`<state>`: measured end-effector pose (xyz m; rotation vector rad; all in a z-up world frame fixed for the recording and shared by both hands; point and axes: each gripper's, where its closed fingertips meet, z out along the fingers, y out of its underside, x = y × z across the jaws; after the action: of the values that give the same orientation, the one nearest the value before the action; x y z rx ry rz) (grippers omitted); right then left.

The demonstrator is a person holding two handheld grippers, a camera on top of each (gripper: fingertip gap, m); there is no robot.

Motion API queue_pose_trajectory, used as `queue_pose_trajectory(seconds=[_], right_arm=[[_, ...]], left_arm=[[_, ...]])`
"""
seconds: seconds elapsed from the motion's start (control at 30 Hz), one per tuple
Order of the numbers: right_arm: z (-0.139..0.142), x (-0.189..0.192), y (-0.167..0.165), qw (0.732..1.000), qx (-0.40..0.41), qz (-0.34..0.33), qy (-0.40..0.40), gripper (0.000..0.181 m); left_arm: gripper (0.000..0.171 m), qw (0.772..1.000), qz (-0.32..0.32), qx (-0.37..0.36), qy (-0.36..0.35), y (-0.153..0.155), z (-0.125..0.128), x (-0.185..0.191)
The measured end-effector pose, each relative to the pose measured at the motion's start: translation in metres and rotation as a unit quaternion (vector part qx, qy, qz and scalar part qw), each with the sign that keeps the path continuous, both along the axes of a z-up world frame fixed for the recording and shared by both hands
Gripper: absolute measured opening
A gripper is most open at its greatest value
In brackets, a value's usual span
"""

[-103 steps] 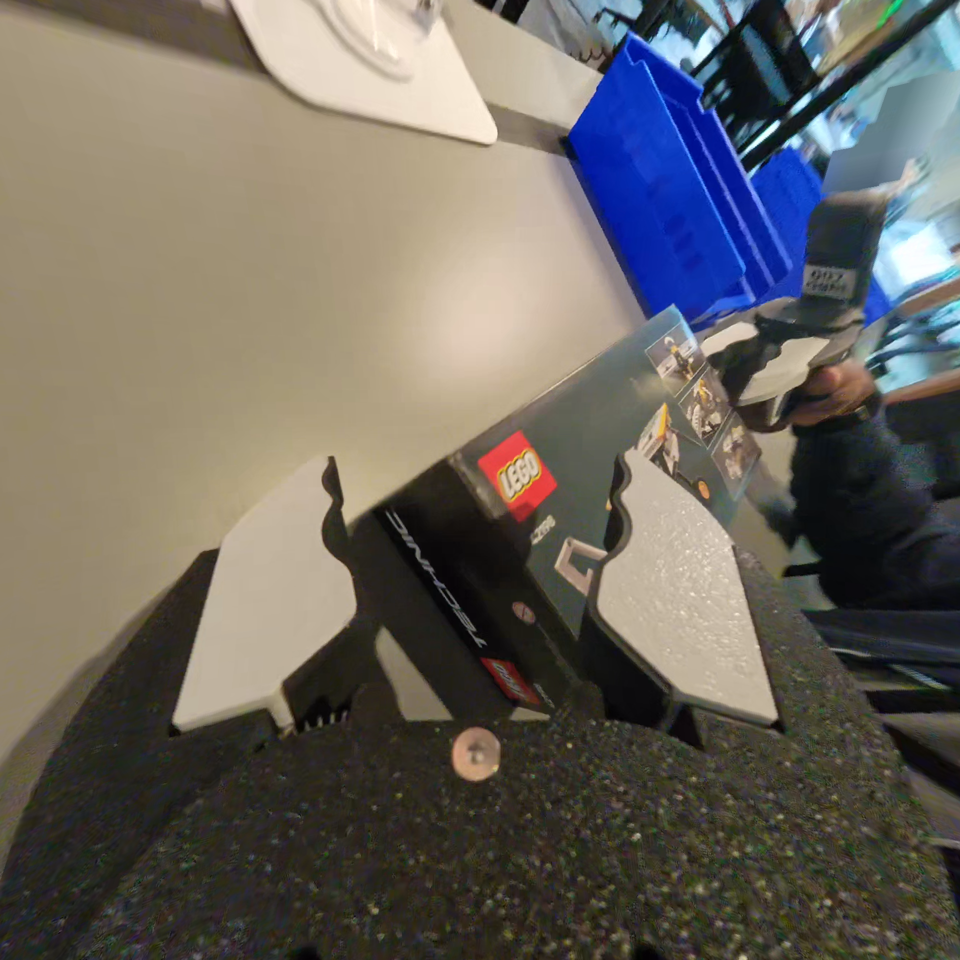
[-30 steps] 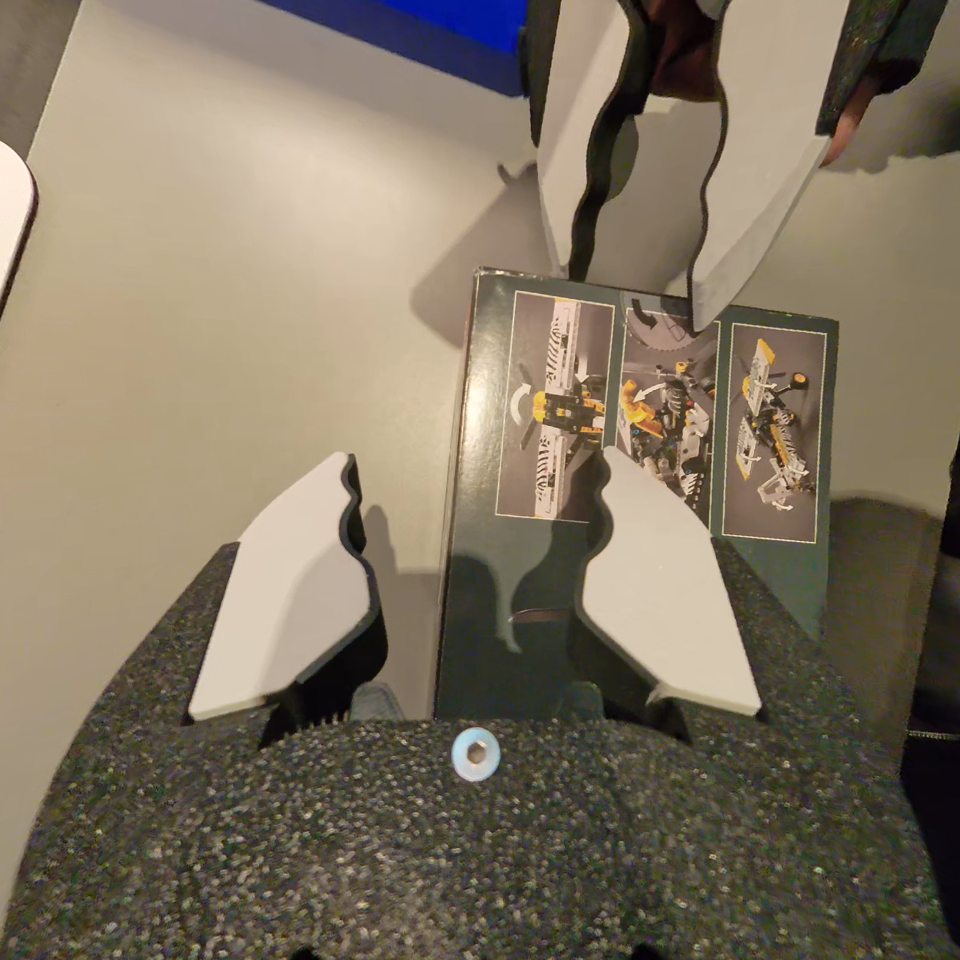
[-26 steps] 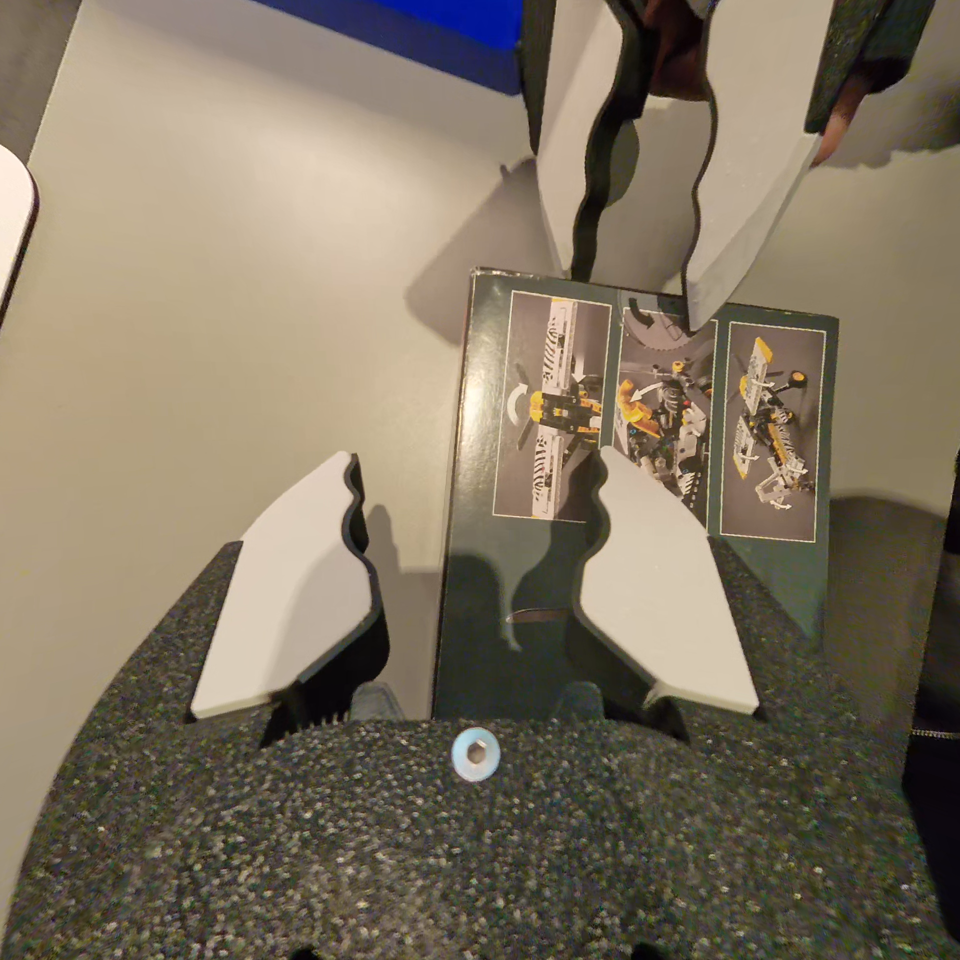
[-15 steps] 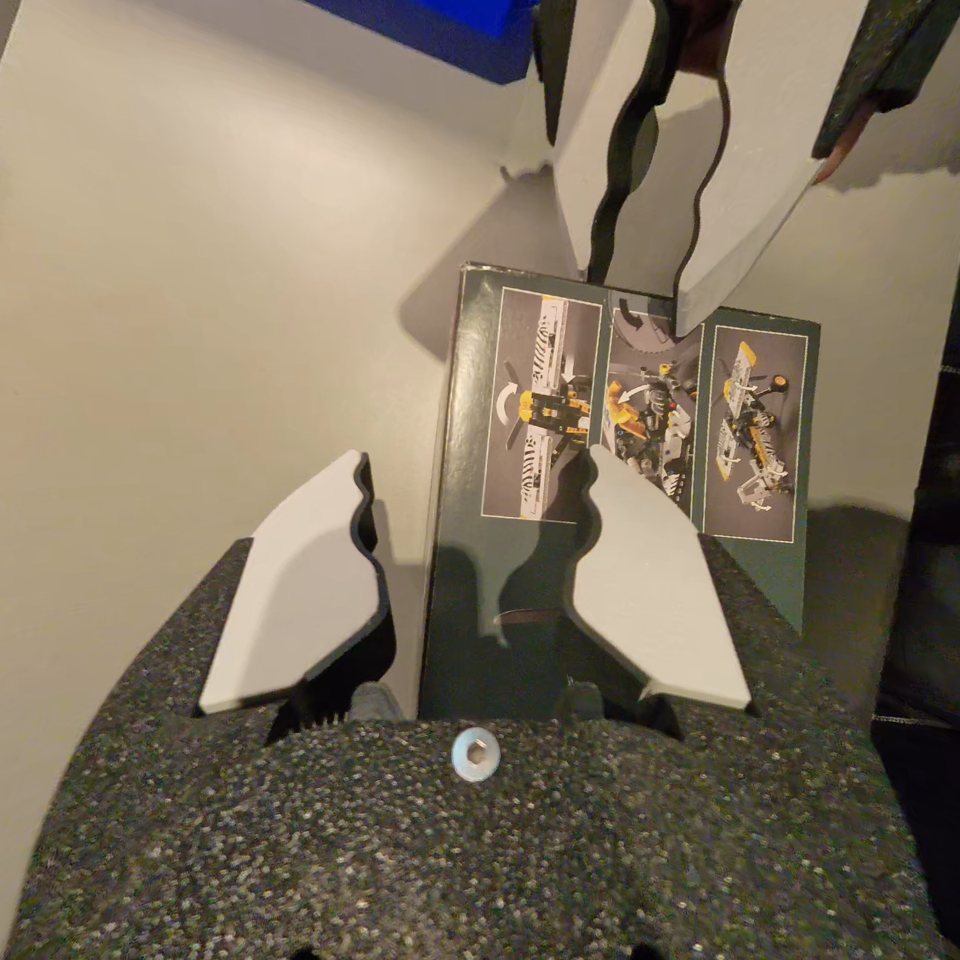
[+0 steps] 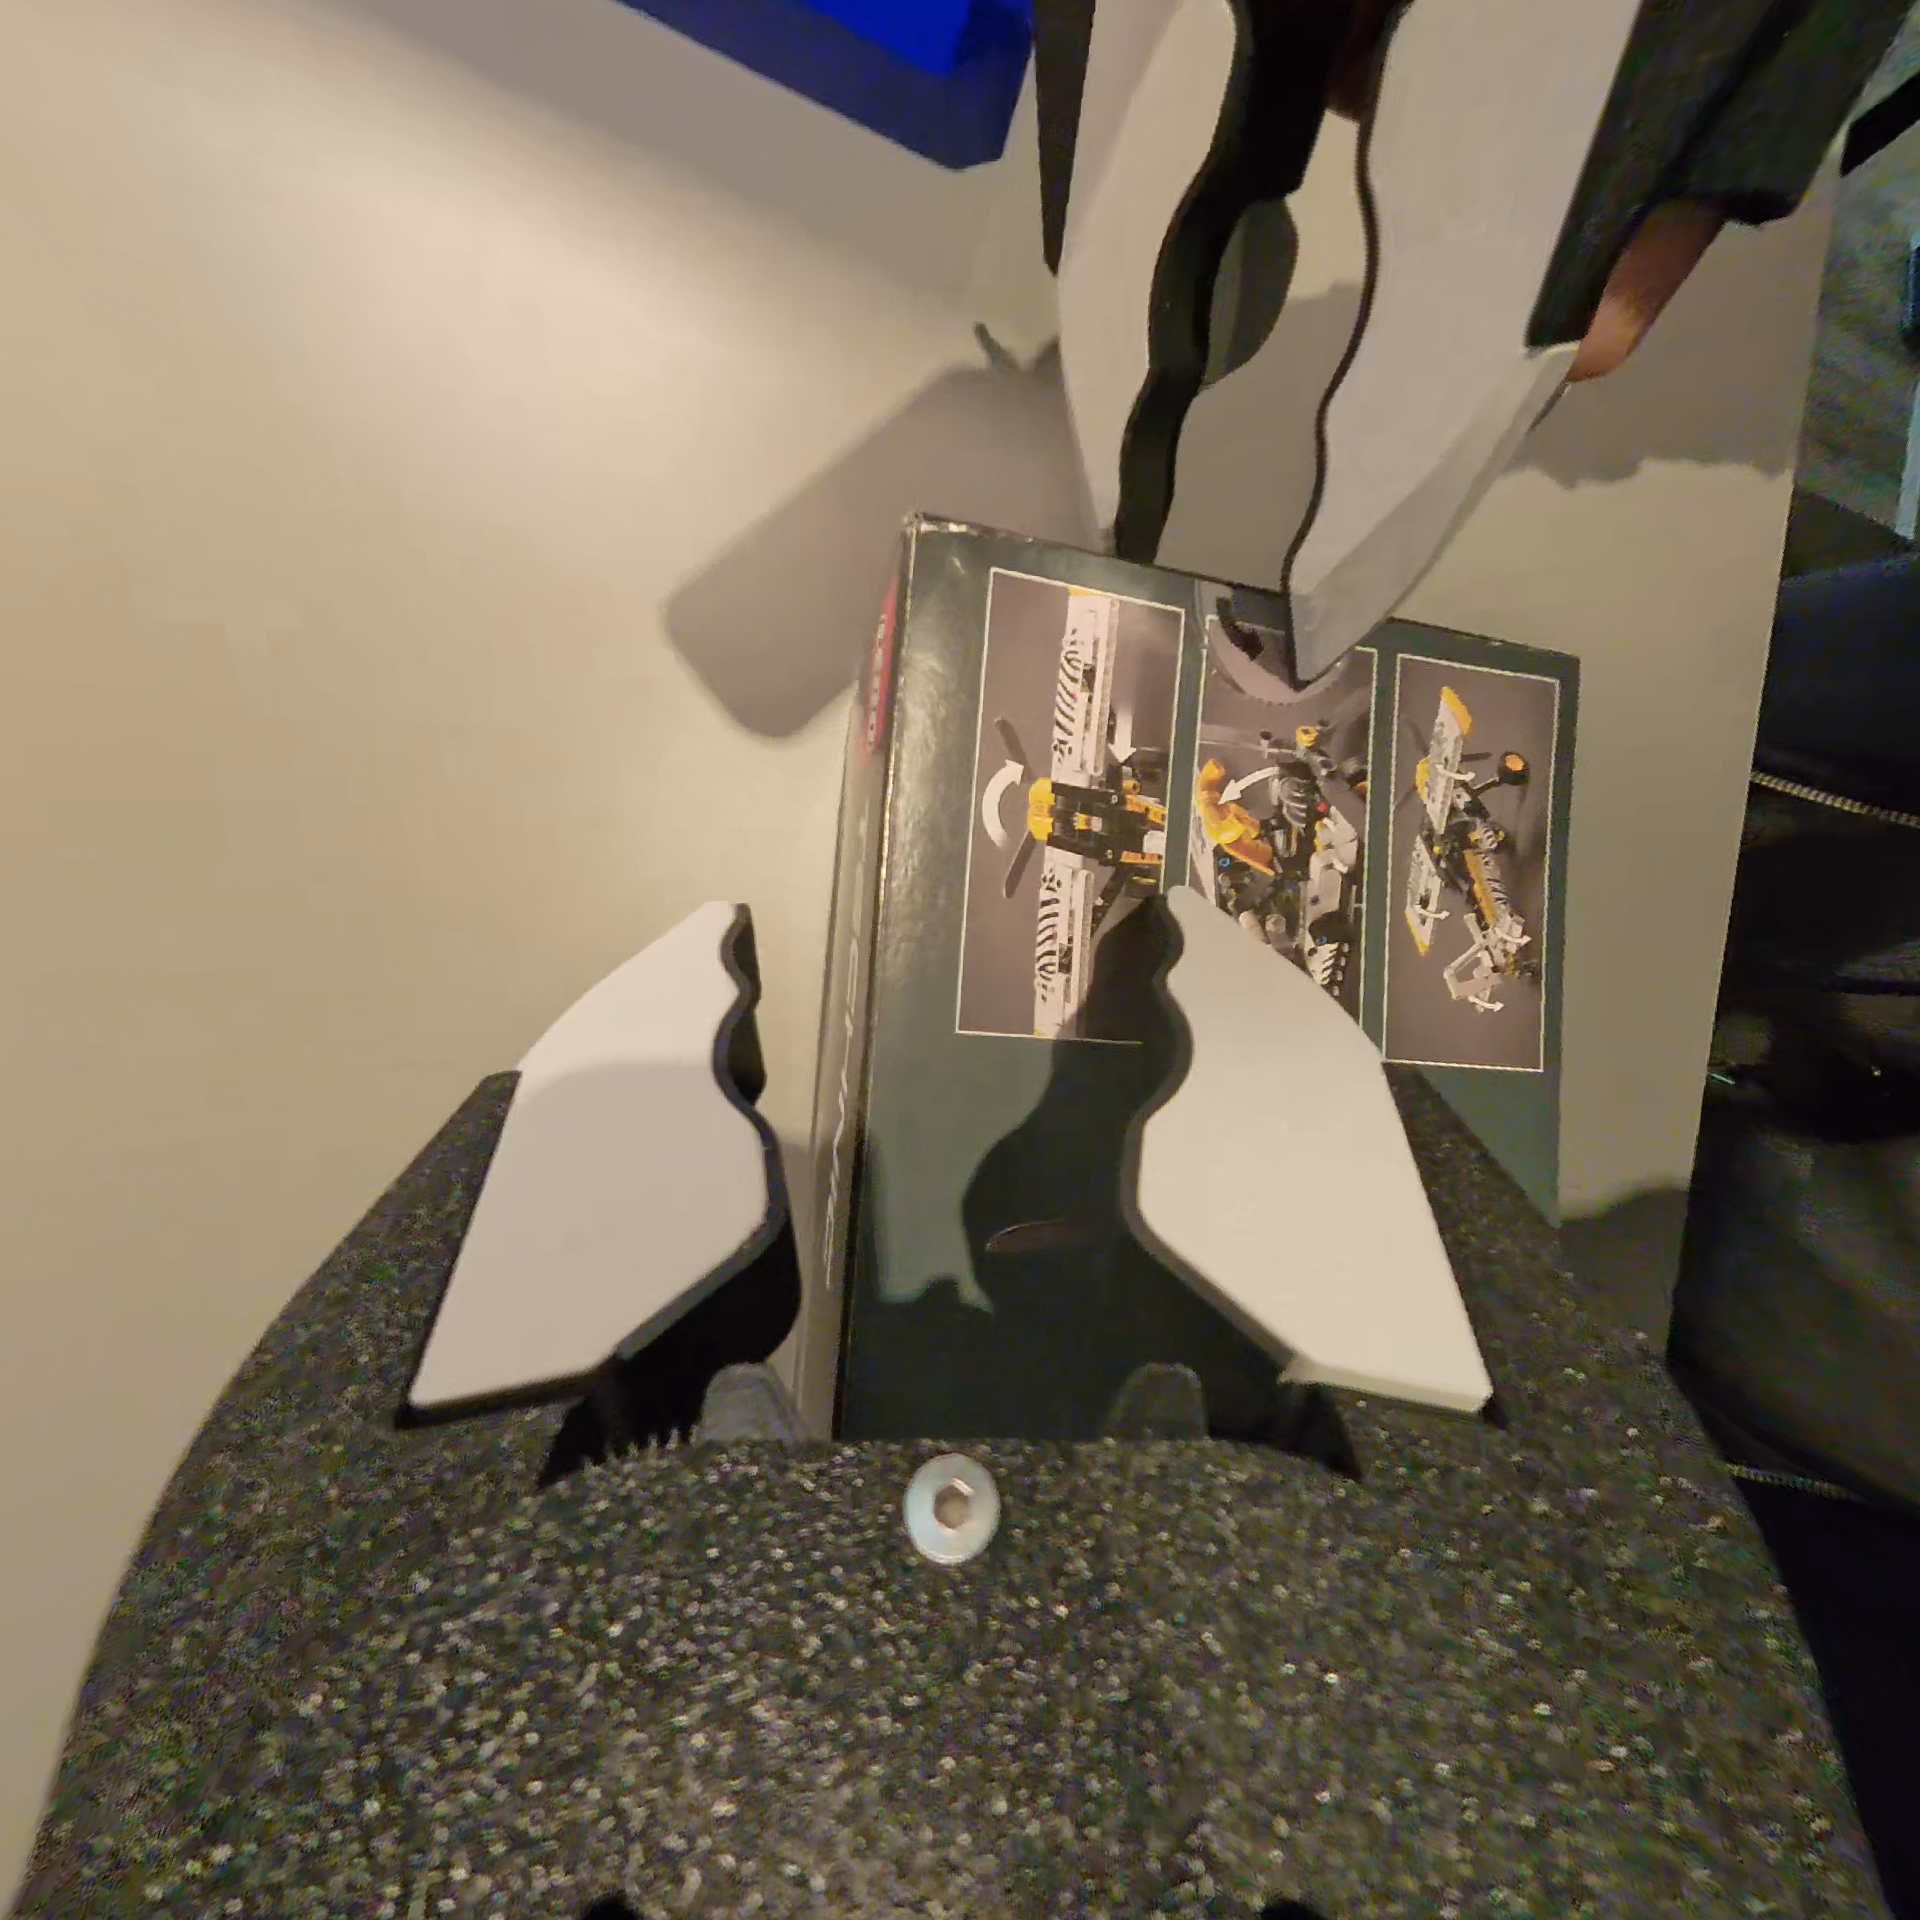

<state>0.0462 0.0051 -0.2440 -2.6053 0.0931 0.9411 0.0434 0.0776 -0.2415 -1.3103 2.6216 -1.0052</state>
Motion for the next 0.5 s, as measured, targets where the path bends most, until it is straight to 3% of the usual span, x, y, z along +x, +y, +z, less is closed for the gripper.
queue_pose_trajectory(seconds=[0.33,0.5], right_arm=[[0.0026,-0.0025,-0.0008,0.995,-0.054,0.016,-0.08,0.028],[0.0013,-0.0035,-0.0018,0.996,-0.077,-0.007,-0.037,0.027]], left_arm=[[0.065,1.0,-0.003,0.011,-0.006,-0.0021,0.0002,-0.002],[0.061,1.0,-0.008,0.002,-0.004,-0.004,-0.0001,-0.0032]])
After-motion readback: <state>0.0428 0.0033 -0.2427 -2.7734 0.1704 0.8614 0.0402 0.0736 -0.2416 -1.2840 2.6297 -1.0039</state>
